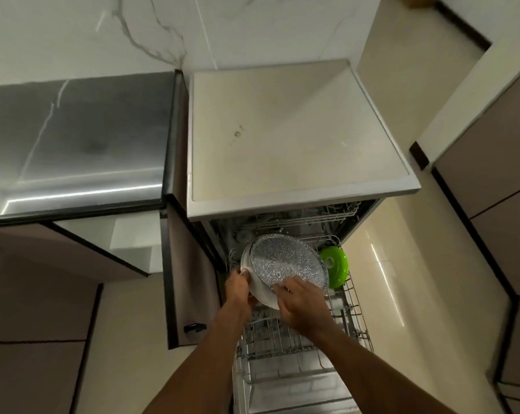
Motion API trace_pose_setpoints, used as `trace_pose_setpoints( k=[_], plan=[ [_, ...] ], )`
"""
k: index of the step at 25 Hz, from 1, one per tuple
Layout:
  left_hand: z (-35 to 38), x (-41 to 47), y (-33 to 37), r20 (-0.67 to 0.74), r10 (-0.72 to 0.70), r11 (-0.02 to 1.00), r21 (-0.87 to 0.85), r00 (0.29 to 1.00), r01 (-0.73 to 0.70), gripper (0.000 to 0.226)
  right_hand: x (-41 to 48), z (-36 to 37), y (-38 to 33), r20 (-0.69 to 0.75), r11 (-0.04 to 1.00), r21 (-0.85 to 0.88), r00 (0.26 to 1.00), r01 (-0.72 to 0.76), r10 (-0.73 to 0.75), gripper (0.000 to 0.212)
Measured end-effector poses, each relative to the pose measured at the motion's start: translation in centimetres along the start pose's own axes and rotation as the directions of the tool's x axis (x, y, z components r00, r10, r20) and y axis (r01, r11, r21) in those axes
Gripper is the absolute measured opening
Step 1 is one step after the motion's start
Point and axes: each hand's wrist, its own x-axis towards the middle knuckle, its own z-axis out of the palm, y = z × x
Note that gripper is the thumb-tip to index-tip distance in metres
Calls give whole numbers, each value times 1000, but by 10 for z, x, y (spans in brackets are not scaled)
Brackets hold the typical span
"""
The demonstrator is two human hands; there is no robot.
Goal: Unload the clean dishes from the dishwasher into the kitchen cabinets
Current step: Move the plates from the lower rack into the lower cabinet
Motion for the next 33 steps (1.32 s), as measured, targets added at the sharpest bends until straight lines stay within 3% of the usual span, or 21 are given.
trace_pose_setpoints(
  k=[4,9,12,14,16,20,24,26,33],
  plan=[
    [-14,-54,32,116,28,983,-181,993,-7,28,0,-42,-28,35,984,-114,990,138,-134,29],
    [-51,-94,46,245,57,949,-316,968,24,26,11,-78,-70,1,984,-66,987,163,-164,19],
    [-78,-117,46,279,97,938,-347,955,6,28,17,-98,-91,-150,998,-37,987,54,-59,19],
    [-95,-125,48,292,122,935,-354,949,-11,30,23,-115,-100,-298,991,-60,950,-118,96,14],
    [-107,-132,51,302,149,926,-378,942,-25,32,28,-133,-104,-333,939,-67,895,-336,297,26],
    [-134,-155,47,319,183,912,-408,930,-39,28,25,-144,-117,-193,863,17,845,-506,499,58],
    [-171,-175,36,280,208,909,-410,937,-79,35,18,-137,-143,-110,740,261,742,-620,661,72],
    [-193,-184,31,261,233,893,-440,937,-99,35,18,-130,-157,-32,692,359,733,-626,680,76],
    [-282,-190,41,156,258,871,-465,953,-160,45,47,-100,-231,67,659,471,769,-586,636,44]
  ],
)
